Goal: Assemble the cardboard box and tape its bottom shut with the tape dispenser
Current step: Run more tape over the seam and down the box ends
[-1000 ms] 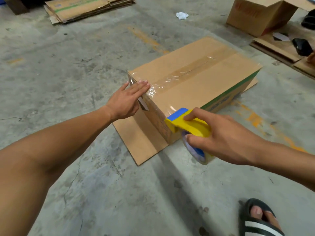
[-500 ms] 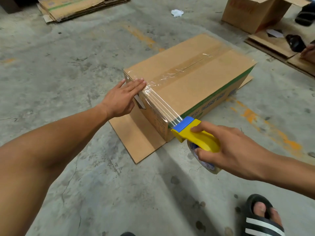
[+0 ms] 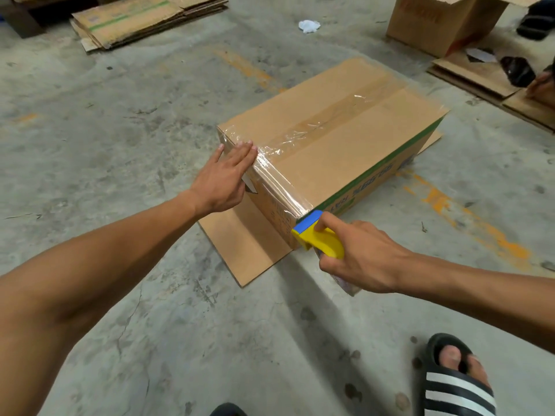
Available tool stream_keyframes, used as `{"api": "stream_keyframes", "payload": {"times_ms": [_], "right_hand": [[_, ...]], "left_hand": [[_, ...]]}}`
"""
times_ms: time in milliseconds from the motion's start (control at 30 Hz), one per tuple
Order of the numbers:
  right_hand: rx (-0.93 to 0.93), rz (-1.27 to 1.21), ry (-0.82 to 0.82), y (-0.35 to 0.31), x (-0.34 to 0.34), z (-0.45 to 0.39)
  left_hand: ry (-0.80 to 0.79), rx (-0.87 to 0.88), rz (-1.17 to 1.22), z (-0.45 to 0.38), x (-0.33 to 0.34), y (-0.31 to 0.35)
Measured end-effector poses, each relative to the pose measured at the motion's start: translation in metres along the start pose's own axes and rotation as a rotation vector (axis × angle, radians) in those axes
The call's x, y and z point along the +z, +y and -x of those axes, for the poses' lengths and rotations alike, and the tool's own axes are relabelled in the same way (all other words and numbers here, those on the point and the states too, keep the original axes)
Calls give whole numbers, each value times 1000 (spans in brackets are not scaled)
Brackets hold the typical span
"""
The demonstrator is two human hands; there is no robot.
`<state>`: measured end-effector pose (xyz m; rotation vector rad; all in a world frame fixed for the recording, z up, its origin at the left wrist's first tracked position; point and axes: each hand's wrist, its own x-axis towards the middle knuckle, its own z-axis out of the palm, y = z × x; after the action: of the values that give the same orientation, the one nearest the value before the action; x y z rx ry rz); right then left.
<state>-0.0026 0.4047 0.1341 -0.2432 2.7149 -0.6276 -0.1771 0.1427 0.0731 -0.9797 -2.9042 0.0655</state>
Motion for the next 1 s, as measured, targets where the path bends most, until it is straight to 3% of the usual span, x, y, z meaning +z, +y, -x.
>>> {"api": "stream_keyframes", "payload": {"times_ms": [133, 200, 233, 300, 367, 667, 1000], "right_hand": [[2, 16, -27, -6, 1, -3], [32, -23, -33, -3, 4, 0], [81, -36, -112, 3, 6, 3], [172, -18, -357, 15, 26, 21], [229, -32, -457, 15, 54, 41], [305, -186, -394, 22, 32, -1], [413, -318, -532, 27, -8, -34]], "left_hand": [[94, 235, 86, 2, -8, 36], [76, 392, 100, 5, -3, 62], [55, 417, 106, 6, -1, 70], [36, 388, 126, 7, 0, 74], [24, 362, 116, 3, -1, 67], [170, 55, 126, 1, 15, 114], [133, 214, 102, 5, 25, 100]]}}
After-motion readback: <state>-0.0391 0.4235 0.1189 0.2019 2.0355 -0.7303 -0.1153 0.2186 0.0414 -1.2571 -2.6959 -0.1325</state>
